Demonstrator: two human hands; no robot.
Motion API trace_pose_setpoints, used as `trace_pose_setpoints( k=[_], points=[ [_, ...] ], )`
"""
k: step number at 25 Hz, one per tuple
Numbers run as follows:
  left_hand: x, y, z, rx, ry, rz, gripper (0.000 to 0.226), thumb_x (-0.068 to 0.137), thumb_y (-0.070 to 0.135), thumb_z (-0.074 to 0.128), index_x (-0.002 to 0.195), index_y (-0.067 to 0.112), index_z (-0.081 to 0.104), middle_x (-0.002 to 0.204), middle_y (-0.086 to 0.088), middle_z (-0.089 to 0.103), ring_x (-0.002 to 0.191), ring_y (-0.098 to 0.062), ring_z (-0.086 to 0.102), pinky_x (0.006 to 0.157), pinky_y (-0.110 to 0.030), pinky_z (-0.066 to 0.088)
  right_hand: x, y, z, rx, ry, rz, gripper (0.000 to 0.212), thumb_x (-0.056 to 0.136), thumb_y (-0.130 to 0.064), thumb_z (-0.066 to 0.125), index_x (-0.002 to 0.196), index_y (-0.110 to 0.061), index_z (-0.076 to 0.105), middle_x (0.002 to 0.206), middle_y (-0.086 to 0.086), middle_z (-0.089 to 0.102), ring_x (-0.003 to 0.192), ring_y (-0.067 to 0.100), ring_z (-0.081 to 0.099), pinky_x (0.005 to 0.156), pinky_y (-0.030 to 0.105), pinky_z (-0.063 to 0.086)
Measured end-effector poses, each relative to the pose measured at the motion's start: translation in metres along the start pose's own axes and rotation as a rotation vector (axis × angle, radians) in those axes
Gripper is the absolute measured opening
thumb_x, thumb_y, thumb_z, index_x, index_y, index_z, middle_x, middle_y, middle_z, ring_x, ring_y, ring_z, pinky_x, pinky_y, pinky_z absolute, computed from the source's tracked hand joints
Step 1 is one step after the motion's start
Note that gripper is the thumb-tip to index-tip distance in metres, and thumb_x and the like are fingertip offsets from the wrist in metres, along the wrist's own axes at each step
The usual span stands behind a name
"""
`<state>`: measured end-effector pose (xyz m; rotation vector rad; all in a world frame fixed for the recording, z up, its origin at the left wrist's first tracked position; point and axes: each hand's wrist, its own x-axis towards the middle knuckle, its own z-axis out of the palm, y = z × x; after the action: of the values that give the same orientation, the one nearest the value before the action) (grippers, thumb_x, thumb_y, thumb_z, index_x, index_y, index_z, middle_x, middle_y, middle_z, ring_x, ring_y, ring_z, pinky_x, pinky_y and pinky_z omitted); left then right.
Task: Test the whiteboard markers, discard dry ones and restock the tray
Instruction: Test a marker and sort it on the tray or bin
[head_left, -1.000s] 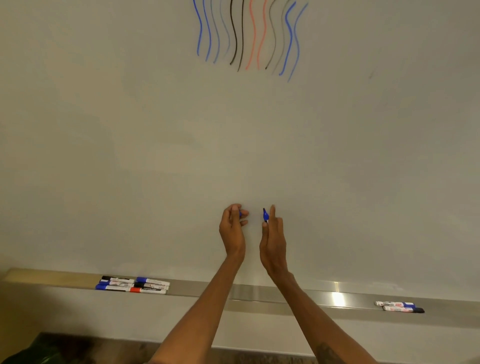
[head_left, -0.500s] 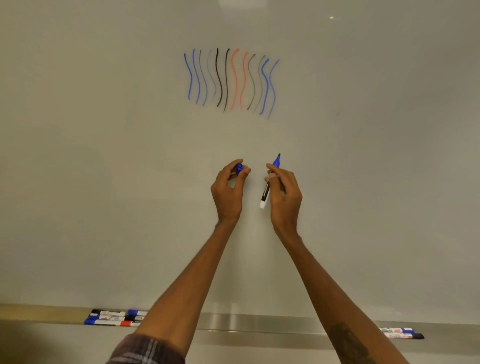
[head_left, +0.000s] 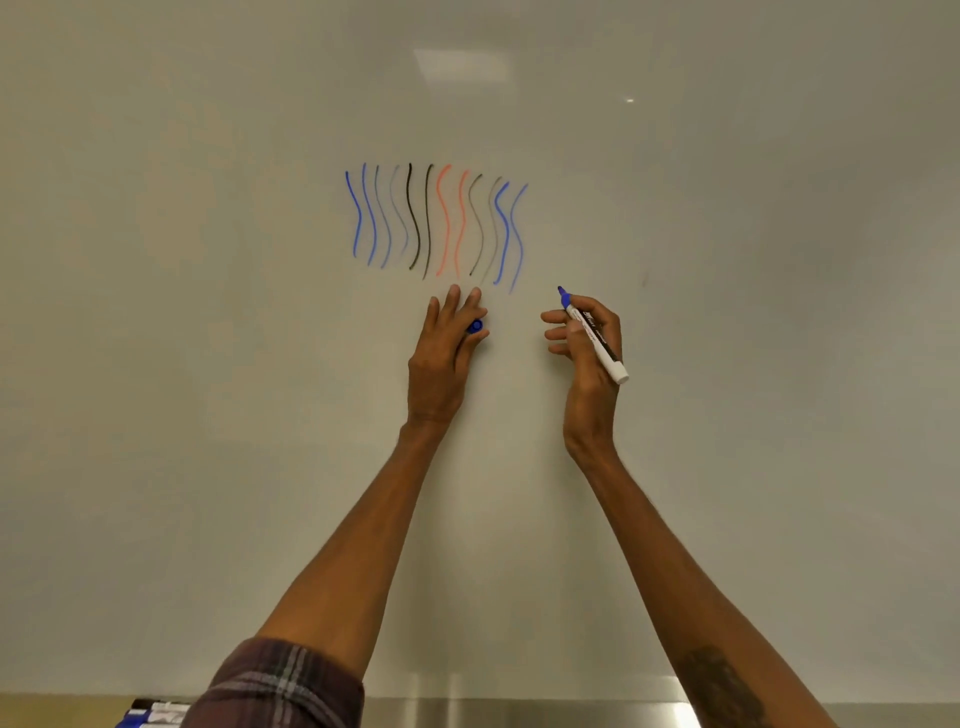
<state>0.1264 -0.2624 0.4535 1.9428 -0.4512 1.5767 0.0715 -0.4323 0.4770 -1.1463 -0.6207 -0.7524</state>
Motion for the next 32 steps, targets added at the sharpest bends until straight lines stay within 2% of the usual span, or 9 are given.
trace_pose_setpoints(
  k=[2,6,10,12,16,22,27,29,32],
  points=[
    [0.001,-0.003,0.001,0.019,0.005,0.067,0.044,0.102,0.034,0.046,0.137,0.01,0.057,0.15,-0.004,0.043,0.145,-0.016,0.029,0.112,-0.036,0.042,0.007,0.003,0.004,-0.024,0.004,-0.014,0.027,0.102,-0.022,0.045,0.121,-0.007,0.057,0.108,0.012,0.068,0.094,0.027,0.064,0.082,0.031,0.052],
    [0.004,-0.009,0.007,0.093,0.052,0.219,0.037,0.104,0.023,0.049,0.133,0.003,0.058,0.143,-0.008,0.054,0.14,-0.023,0.042,0.12,-0.039,0.03,0.022,0.001,0.017,-0.074,0.032,-0.072,0.026,0.1,-0.018,0.049,0.116,-0.004,0.064,0.104,0.013,0.067,0.091,0.021,0.063,0.078,0.027,0.053],
    [0.003,-0.013,0.01,0.119,0.085,0.256,0.035,0.103,0.018,0.051,0.132,0.001,0.059,0.142,-0.007,0.055,0.139,-0.025,0.044,0.12,-0.04,0.03,0.046,-0.008,0.032,-0.221,0.052,-0.269,0.028,0.098,-0.013,0.052,0.12,-0.003,0.066,0.113,0.007,0.068,0.099,0.02,0.067,0.083,0.037,0.057],
    [0.003,-0.012,0.009,0.111,0.083,0.255,0.036,0.103,0.018,0.051,0.133,0.0,0.058,0.142,-0.008,0.054,0.139,-0.024,0.043,0.12,-0.039,0.029,0.055,-0.011,0.04,-0.3,0.063,-0.319,0.03,0.097,-0.012,0.055,0.124,-0.003,0.063,0.113,0.0,0.068,0.1,0.013,0.067,0.086,0.032,0.057],
    [0.004,-0.01,0.008,0.103,0.083,0.252,0.036,0.103,0.019,0.05,0.132,0.001,0.059,0.141,-0.007,0.055,0.139,-0.023,0.043,0.12,-0.038,0.029,0.073,-0.015,0.048,-0.388,0.147,-0.372,0.027,0.094,-0.016,0.06,0.118,-0.004,0.065,0.098,-0.007,0.067,0.082,0.006,0.066,0.074,0.026,0.058],
    [0.004,-0.011,0.007,0.098,0.074,0.241,0.034,0.103,0.018,0.05,0.132,0.001,0.059,0.141,-0.008,0.056,0.139,-0.024,0.044,0.121,-0.037,0.028,0.065,0.0,0.038,-0.603,0.103,-0.467,0.026,0.092,-0.016,0.061,0.114,-0.004,0.069,0.093,0.005,0.071,0.076,0.014,0.065,0.069,0.029,0.055],
    [0.004,-0.008,0.006,0.094,0.064,0.238,0.035,0.102,0.017,0.052,0.133,0.001,0.058,0.144,-0.004,0.05,0.14,-0.023,0.043,0.121,-0.037,0.028,0.018,0.018,0.027,-0.602,0.104,-0.349,0.019,0.087,-0.013,0.061,0.103,-0.007,0.071,0.082,0.0,0.068,0.067,0.014,0.062,0.062,0.039,0.053],
    [0.003,-0.009,0.006,0.087,0.068,0.248,0.034,0.101,0.015,0.054,0.133,0.002,0.058,0.145,-0.001,0.049,0.139,-0.023,0.044,0.12,-0.037,0.029,0.028,0.008,0.028,-0.539,0.125,-0.331,0.021,0.088,-0.013,0.061,0.105,-0.008,0.071,0.085,0.0,0.07,0.071,0.013,0.064,0.064,0.038,0.054],
    [0.003,-0.009,0.006,0.082,0.074,0.253,0.033,0.101,0.013,0.055,0.131,0.002,0.059,0.144,-0.001,0.05,0.139,-0.023,0.044,0.12,-0.039,0.03,0.064,-0.013,0.034,-0.508,0.178,-0.406,0.024,0.093,-0.014,0.059,0.113,-0.007,0.07,0.096,0.002,0.071,0.083,0.012,0.067,0.075,0.032,0.056]
  ],
)
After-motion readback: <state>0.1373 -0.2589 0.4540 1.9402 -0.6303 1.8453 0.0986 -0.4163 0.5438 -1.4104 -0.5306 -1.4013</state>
